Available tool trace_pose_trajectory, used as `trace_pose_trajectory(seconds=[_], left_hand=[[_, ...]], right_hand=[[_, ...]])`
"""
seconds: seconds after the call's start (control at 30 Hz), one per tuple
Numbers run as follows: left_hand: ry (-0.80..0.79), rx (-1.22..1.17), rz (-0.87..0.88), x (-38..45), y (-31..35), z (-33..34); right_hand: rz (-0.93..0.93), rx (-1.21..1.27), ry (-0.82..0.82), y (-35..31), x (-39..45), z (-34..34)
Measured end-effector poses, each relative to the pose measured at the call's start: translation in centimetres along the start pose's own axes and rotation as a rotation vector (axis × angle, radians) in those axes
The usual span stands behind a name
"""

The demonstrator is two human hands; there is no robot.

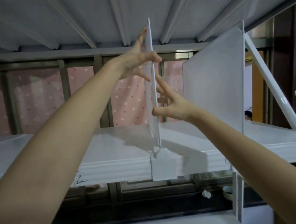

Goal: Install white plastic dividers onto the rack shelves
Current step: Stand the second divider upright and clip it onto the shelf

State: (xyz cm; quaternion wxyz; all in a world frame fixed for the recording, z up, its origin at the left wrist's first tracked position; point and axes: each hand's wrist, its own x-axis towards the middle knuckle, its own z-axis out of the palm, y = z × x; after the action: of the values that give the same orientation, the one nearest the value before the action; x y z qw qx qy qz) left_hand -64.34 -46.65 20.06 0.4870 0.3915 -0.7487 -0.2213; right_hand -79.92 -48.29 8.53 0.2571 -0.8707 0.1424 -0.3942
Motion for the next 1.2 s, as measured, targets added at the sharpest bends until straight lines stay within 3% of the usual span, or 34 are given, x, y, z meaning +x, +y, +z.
trace_pose_trajectory(seconds=[0.77,1.2], left_hand=[[0.034,0.058,0.051,0.6,0.0,0.4],[0.025,0.073,0.206,1.5,0.6,0.8]], right_hand=[[-0.029,-0.016,0.023,0.3,-0.4,0.1],[-0.054,0.001,0.031,2.2,-0.2,1.1]])
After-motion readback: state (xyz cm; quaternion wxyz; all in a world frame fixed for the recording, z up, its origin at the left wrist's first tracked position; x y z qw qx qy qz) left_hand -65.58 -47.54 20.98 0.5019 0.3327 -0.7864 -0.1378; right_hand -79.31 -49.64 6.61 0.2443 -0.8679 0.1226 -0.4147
